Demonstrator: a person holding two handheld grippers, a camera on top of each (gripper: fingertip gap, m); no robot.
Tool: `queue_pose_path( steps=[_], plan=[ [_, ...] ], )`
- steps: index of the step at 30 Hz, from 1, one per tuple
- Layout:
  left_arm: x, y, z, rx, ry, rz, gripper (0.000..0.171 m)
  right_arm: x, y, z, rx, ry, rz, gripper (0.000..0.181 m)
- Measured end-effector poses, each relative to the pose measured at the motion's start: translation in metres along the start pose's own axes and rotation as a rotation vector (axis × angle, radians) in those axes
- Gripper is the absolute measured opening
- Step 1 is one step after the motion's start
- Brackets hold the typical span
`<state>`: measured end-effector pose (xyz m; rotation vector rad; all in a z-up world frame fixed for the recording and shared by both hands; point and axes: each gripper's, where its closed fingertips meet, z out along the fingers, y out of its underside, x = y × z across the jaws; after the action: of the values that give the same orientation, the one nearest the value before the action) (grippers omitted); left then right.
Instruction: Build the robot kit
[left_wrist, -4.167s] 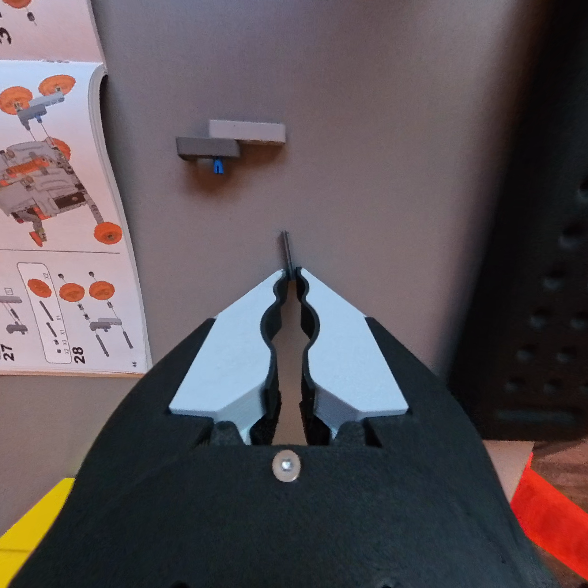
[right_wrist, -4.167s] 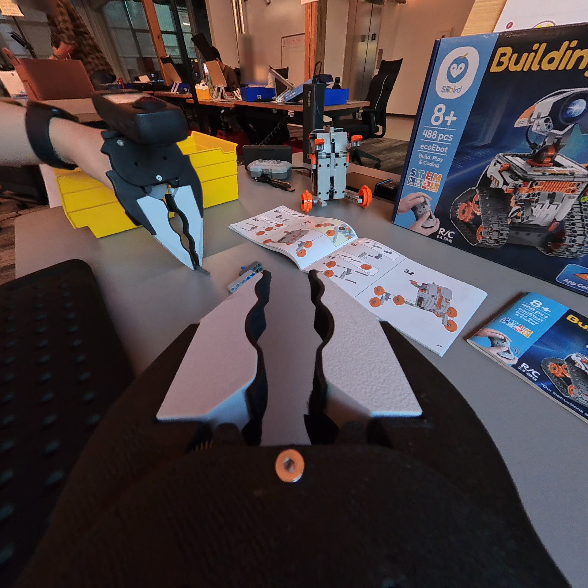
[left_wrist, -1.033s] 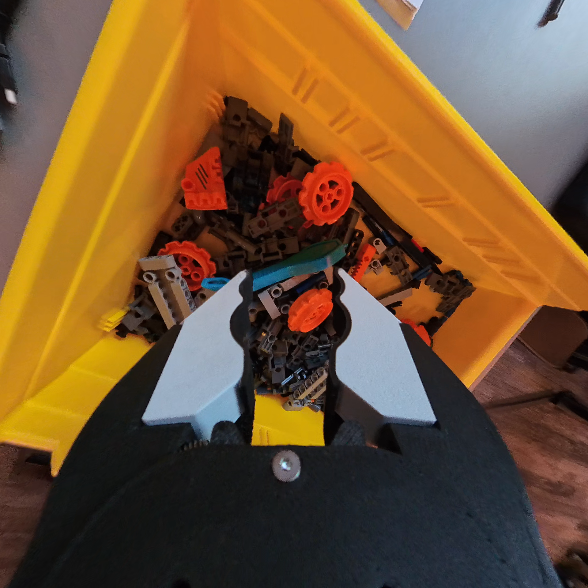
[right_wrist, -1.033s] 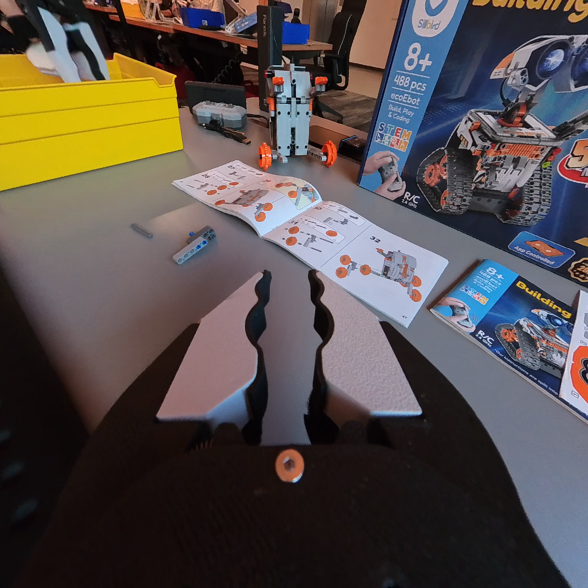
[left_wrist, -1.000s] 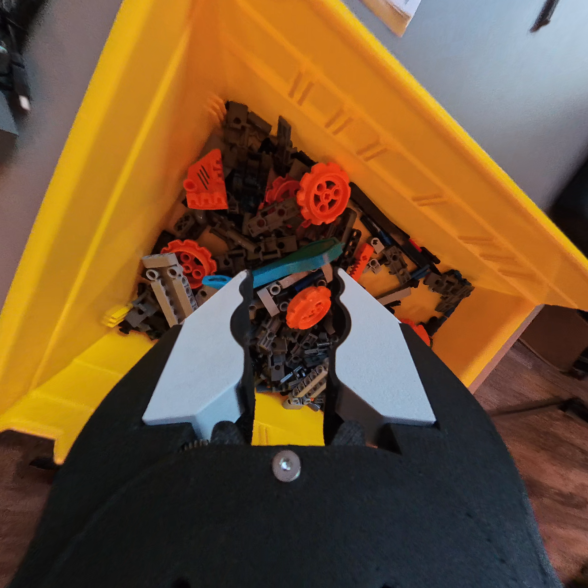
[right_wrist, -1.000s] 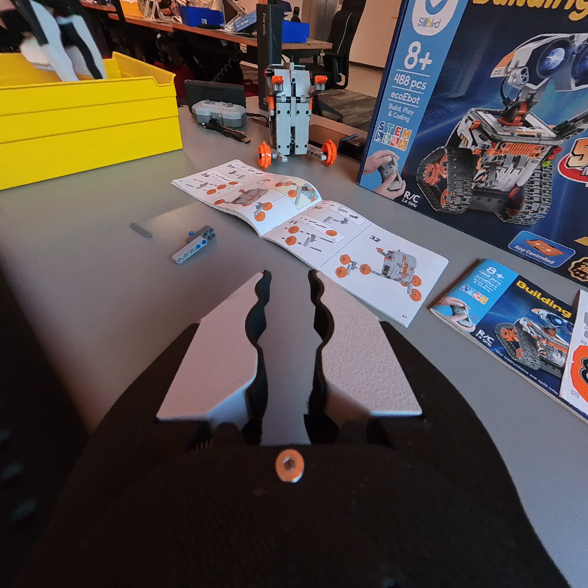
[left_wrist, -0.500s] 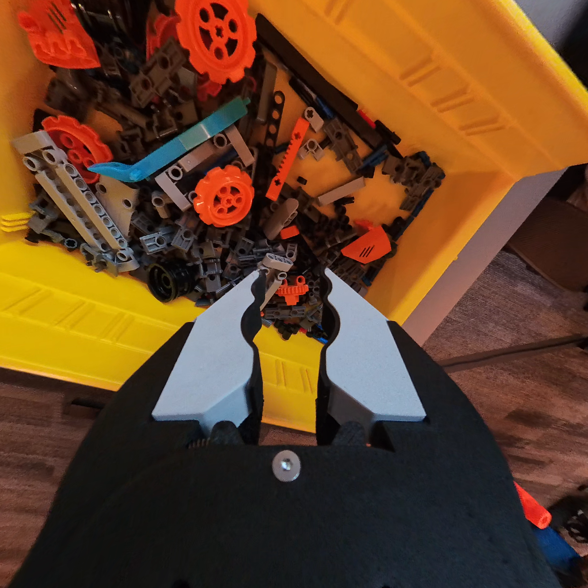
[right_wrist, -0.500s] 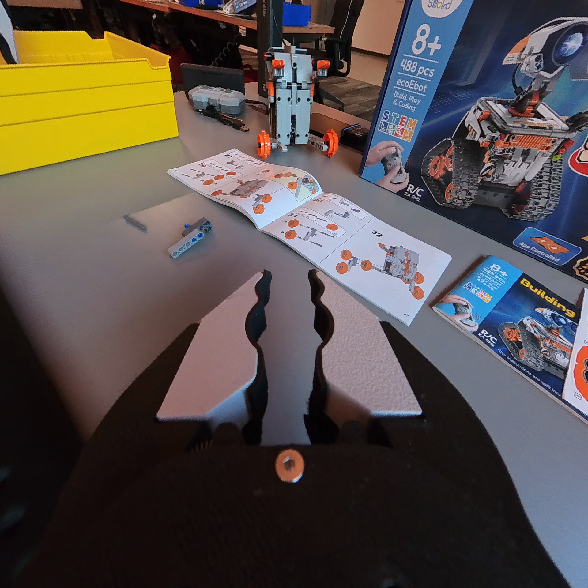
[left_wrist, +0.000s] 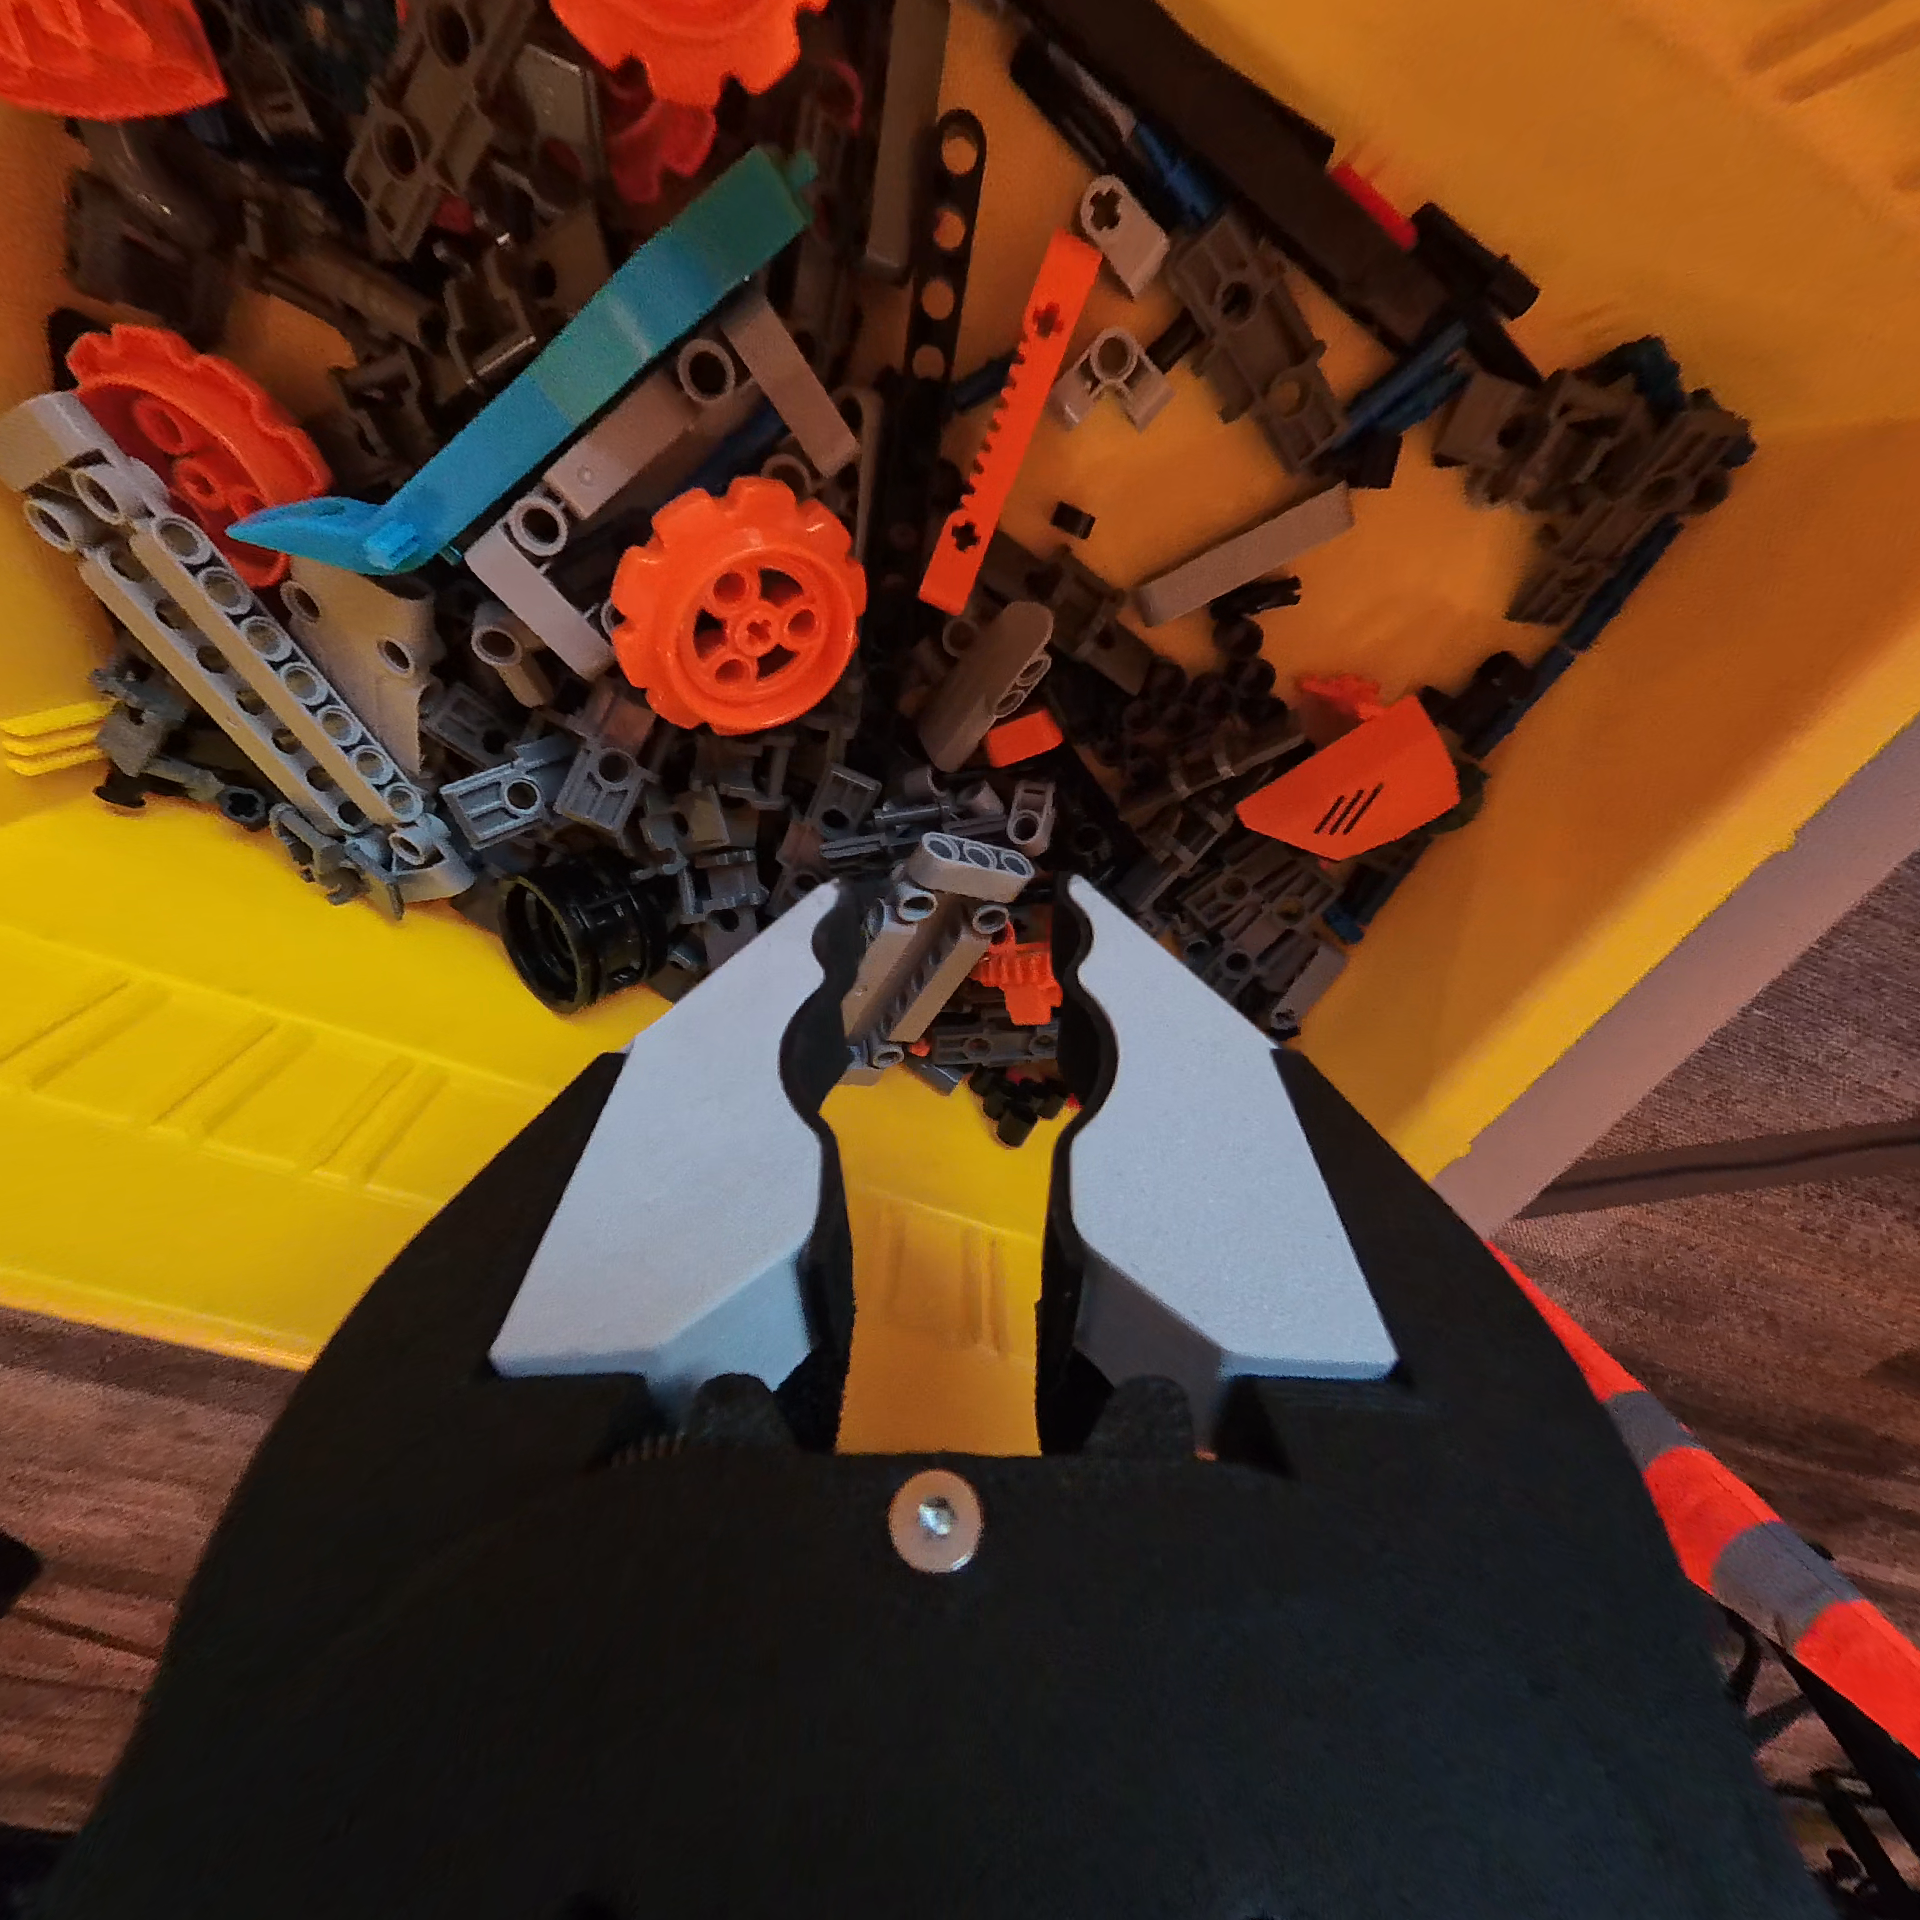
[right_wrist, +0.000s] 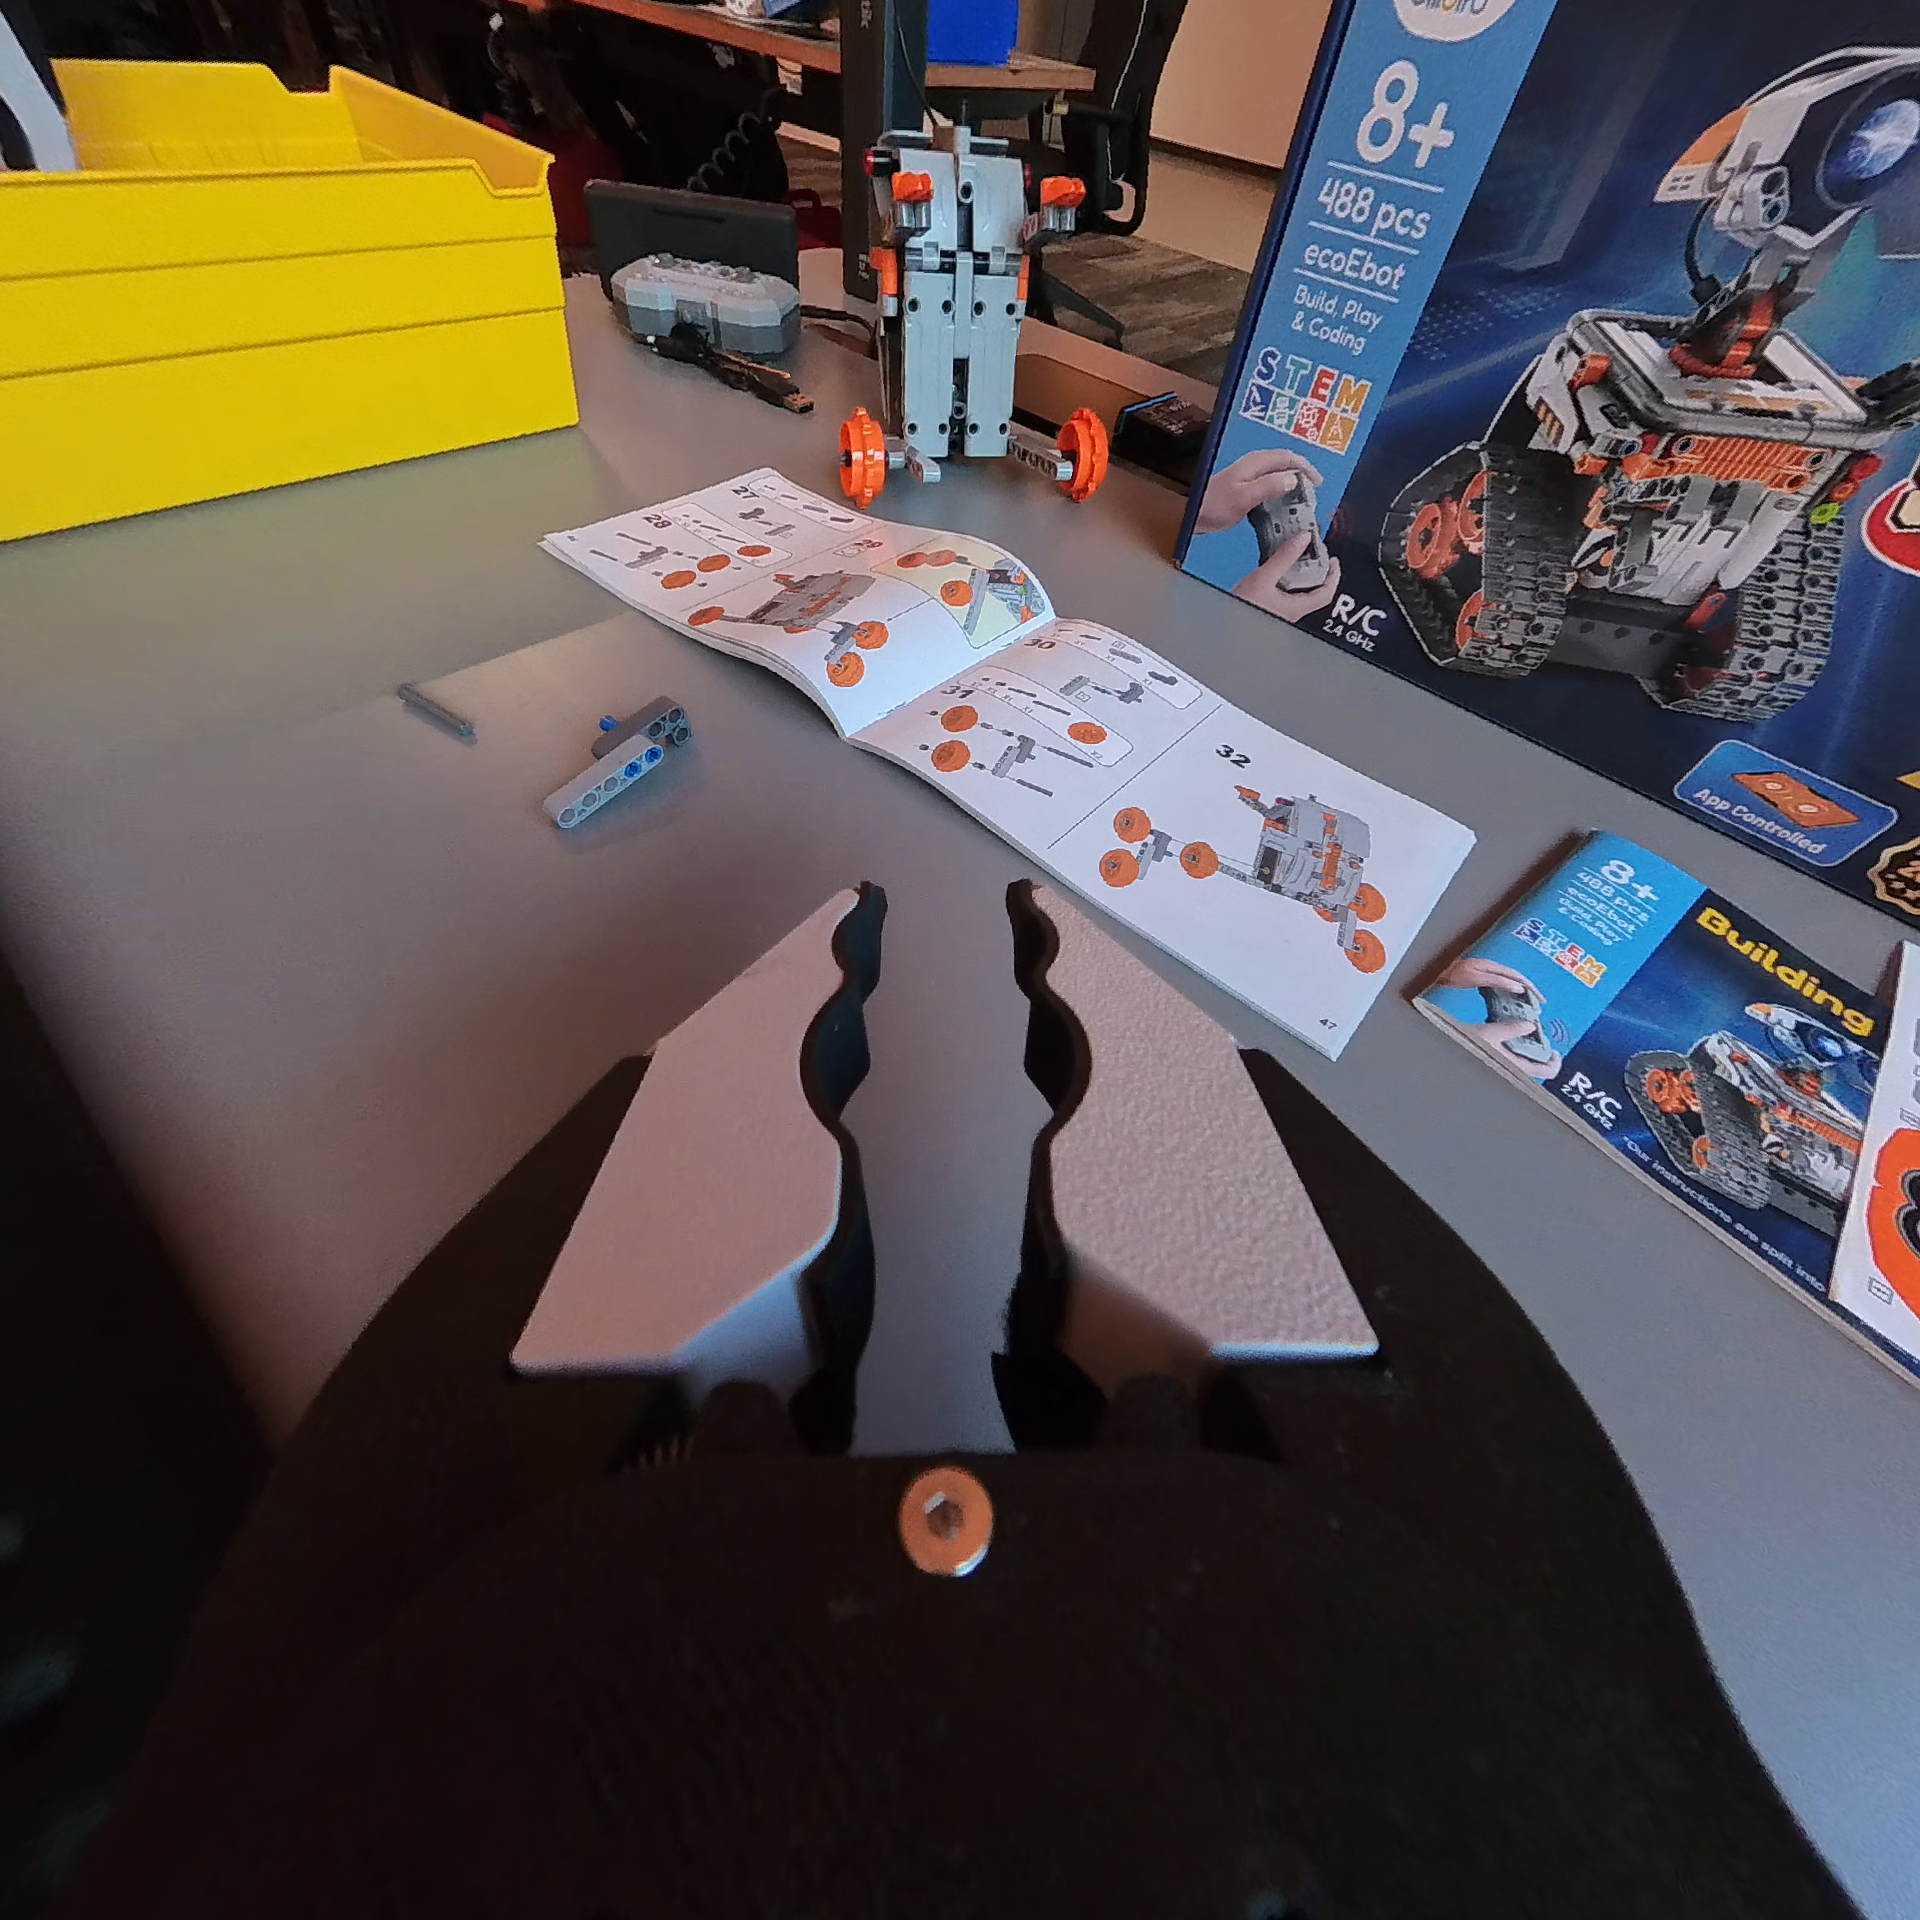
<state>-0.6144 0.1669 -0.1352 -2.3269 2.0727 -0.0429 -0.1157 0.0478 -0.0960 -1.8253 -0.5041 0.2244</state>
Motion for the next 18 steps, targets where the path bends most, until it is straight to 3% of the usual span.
queue_pose_path(
  steps=[8, 15, 16, 18],
  plan=[
    [-0.009, 0.001, 0.006, -0.012, -0.058, 0.019, 0.025, 0.000, 0.001, 0.000, -0.003, -0.002, 0.005, 0.024],
    [-0.018, -0.028, -0.013, 0.162, 0.002, -0.119, 0.023, 0.000, 0.002, 0.002, -0.011, -0.003, -0.001, 0.024],
    [-0.019, -0.035, -0.015, 0.206, 0.015, -0.143, 0.025, 0.000, 0.002, 0.002, -0.013, -0.004, -0.002, 0.024],
    [-0.023, -0.041, -0.019, 0.244, 0.014, -0.192, 0.051, -0.001, 0.002, 0.002, -0.014, -0.005, -0.003, 0.024]
  ],
)
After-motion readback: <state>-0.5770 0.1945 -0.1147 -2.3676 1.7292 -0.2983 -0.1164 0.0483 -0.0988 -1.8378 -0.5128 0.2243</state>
